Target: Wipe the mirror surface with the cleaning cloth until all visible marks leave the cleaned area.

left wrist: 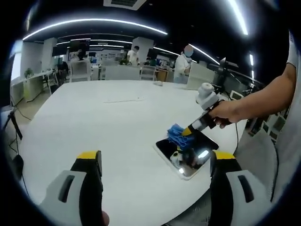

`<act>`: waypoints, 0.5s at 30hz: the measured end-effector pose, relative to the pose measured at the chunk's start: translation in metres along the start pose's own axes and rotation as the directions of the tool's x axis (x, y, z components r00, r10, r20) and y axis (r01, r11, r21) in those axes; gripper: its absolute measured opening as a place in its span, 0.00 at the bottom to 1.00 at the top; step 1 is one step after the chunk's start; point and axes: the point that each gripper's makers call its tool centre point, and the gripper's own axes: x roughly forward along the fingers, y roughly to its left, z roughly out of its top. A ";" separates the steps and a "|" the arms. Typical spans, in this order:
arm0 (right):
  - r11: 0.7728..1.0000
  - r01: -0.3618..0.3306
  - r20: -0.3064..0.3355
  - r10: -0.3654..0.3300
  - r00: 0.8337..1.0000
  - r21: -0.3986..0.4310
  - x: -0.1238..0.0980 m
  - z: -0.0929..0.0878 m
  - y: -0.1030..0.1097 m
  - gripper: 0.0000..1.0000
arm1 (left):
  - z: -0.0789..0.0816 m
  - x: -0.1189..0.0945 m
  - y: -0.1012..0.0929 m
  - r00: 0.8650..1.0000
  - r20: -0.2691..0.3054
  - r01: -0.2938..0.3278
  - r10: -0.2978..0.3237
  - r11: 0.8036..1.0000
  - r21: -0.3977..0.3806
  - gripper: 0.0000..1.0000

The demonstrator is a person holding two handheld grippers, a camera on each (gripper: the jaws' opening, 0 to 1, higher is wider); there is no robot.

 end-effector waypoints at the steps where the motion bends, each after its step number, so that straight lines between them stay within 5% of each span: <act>1: 1.000 -0.002 0.001 0.002 1.000 -0.001 0.000 0.000 0.000 0.01 | -0.002 0.001 0.000 1.000 -0.006 0.001 -0.001 1.000 0.003 0.95; 15: 1.000 -0.011 0.013 0.012 1.000 -0.015 -0.005 -0.002 -0.005 0.01 | -0.003 -0.005 0.001 1.000 -0.008 -0.023 0.023 1.000 0.005 0.95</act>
